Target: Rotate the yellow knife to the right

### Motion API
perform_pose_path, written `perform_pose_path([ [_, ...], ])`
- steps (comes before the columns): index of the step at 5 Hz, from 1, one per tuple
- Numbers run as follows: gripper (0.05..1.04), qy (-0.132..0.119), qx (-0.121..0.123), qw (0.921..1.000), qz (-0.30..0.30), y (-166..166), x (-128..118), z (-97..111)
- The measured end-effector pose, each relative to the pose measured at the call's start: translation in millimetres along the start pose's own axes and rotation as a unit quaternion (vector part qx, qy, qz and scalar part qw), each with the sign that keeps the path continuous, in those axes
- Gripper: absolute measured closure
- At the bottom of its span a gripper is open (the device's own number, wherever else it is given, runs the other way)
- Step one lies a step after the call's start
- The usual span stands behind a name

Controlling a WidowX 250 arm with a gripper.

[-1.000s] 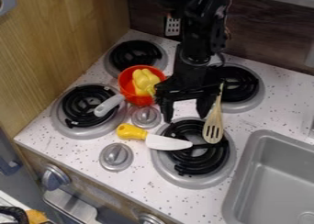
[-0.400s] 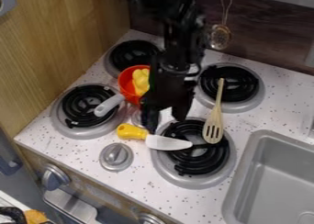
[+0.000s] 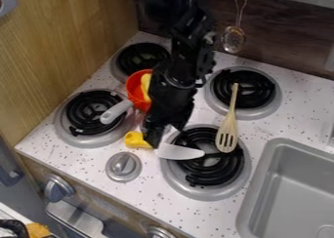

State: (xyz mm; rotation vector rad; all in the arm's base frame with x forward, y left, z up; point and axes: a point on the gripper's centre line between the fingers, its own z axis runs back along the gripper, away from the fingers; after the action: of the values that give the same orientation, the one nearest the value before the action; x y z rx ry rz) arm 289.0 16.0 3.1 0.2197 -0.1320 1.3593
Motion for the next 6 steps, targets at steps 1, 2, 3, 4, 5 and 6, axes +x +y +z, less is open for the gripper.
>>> perform_pose_path([
  [1,0.084,0.014,-0.008,0.9994,0.031,0.5,8.1,-4.4],
  [2,0.084,0.018,-0.019,0.9986,0.046,3.5,10.7,-11.5],
  [3,0.084,0.024,-0.02,0.998,0.054,7.6,17.2,-16.1],
  [4,0.084,0.019,-0.023,0.9984,0.048,10.7,20.2,-20.3],
  [5,0.084,0.023,-0.02,0.9985,0.047,11.8,23.8,-29.8],
  [6,0.084,0.035,-0.022,0.9981,0.045,12.6,22.9,-39.6],
])
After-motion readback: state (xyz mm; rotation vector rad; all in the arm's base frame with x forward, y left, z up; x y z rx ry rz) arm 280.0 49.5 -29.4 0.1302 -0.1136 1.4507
